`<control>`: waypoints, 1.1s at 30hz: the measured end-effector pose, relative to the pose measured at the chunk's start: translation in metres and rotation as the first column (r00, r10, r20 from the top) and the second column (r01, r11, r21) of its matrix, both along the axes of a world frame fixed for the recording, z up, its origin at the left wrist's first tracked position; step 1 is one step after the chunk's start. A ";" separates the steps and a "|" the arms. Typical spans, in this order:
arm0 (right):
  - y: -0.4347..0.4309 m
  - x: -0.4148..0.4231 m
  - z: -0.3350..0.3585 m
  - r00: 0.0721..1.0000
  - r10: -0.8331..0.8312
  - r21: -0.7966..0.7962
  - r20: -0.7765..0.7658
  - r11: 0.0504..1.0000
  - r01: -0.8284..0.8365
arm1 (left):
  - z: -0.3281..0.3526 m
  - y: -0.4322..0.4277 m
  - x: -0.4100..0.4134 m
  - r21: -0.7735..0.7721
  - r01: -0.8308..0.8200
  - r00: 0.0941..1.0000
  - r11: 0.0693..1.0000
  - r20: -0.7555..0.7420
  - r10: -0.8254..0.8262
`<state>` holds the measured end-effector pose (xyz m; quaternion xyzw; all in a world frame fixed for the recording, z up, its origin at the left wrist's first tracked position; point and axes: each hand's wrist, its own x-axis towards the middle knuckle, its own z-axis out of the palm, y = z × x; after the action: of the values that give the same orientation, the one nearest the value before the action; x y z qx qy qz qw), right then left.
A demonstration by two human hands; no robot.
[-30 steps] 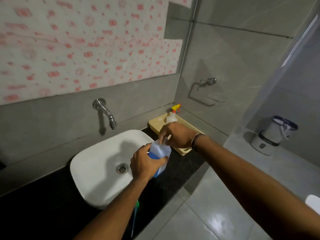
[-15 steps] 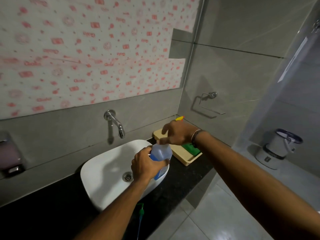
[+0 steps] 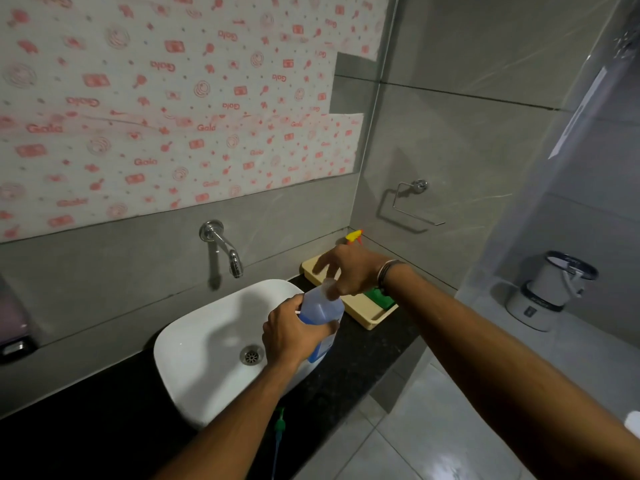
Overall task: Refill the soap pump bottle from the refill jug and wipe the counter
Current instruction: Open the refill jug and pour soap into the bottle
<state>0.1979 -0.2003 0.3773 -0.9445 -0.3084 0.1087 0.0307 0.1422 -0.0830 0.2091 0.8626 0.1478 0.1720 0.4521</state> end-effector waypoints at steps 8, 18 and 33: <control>-0.007 0.011 -0.008 0.998 0.021 0.044 0.063 0.999 -0.024 | -0.006 -0.001 0.004 0.006 -0.003 1.000 1.000 -0.004 0.003; -0.078 0.046 -0.093 0.948 -0.317 0.219 -0.013 0.925 0.312 | -0.066 -0.024 -0.027 -0.112 0.075 0.994 0.991 -0.071 -0.083; -0.115 0.066 -0.342 0.774 -0.474 0.093 -0.421 0.826 0.557 | -0.198 -0.072 -0.007 -0.275 -0.053 0.984 0.960 -0.180 0.002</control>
<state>0.2643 -0.3153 0.0350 -0.9444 -0.0341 0.2430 0.2191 0.1349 -0.1550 0.0110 0.8002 0.2223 0.0781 0.5515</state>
